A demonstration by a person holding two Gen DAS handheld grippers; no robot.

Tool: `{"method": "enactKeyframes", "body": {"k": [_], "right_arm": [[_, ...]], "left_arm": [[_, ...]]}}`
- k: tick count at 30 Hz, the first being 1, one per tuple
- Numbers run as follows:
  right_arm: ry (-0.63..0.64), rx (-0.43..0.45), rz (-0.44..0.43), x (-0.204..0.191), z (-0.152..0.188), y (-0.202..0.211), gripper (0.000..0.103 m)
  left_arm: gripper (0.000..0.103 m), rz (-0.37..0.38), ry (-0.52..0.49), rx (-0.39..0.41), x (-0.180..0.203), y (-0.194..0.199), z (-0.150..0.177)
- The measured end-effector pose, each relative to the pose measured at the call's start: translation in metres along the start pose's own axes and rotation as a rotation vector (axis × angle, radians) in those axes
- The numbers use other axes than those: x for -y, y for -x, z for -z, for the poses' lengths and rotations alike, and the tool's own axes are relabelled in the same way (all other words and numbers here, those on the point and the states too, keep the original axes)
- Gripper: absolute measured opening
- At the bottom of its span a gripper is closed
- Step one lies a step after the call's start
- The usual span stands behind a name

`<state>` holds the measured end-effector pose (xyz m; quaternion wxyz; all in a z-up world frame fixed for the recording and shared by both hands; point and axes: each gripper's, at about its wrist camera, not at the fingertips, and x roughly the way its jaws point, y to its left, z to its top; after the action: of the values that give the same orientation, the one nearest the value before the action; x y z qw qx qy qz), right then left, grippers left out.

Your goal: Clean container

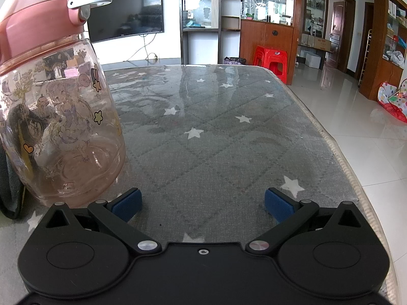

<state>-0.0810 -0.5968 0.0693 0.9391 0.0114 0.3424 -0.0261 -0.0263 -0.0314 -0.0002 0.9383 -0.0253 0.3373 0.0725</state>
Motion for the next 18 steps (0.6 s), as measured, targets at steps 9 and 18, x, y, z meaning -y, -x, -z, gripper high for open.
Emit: {"method": "enactKeyframes", "body": {"k": [9, 18], "right_arm": [[-0.023, -0.001, 0.022, -0.008, 0.010, 0.013, 0.103], [-0.050, -0.007, 0.059, -0.018, 0.020, 0.029, 0.103]], "left_arm": [[0.103, 0.016, -0.006, -0.026, 0.027, 0.023, 0.014], [0.103, 0.169, -0.036, -0.021, 0.067, 0.061, 0.025]]}}
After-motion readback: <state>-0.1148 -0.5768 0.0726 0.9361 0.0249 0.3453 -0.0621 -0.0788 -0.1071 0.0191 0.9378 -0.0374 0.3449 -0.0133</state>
